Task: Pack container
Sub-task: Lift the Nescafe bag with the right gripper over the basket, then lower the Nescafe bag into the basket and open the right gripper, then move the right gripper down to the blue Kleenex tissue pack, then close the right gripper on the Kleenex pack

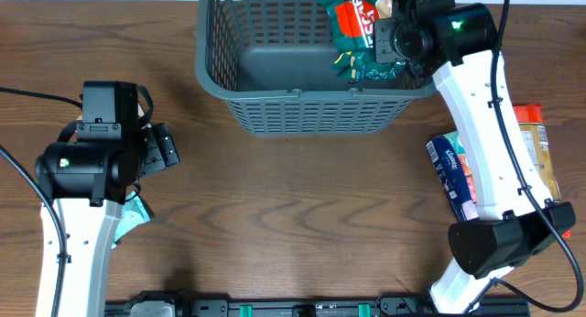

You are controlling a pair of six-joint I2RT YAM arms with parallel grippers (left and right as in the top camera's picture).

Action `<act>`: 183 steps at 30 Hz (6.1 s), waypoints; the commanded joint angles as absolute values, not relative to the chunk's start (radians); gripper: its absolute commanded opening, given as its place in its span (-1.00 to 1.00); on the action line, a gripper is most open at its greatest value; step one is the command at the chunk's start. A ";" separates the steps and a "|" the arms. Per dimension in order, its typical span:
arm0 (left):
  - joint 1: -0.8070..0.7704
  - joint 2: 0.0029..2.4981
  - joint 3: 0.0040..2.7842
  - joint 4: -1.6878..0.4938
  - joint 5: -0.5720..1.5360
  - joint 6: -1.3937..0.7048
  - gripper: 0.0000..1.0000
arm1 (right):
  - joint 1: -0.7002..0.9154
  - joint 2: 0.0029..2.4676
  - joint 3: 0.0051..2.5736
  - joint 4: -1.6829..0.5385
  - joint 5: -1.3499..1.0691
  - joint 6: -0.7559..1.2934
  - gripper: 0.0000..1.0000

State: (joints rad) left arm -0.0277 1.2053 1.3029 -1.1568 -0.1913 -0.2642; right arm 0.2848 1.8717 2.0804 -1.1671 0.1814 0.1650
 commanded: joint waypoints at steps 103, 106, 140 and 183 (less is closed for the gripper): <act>-0.023 1.203 1.282 -1.140 -0.210 -0.255 0.97 | -0.204 1.629 2.236 -1.698 0.181 0.059 0.98; -0.023 1.203 1.282 -1.140 -0.210 -0.255 0.97 | -0.204 1.561 2.103 -1.691 0.202 0.078 0.99; -0.023 1.203 1.282 -1.140 -0.210 -0.255 0.97 | -0.215 1.147 1.254 -1.340 0.212 -0.130 0.98; -0.023 1.203 1.282 -1.140 -0.210 -0.255 0.97 | -0.383 1.720 1.040 -0.967 -0.149 -0.252 0.98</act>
State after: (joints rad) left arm -0.0277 1.2053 1.2884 -1.1408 -0.1913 -0.2638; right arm -0.3775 1.7123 1.0473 -0.9703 -0.1352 -0.2962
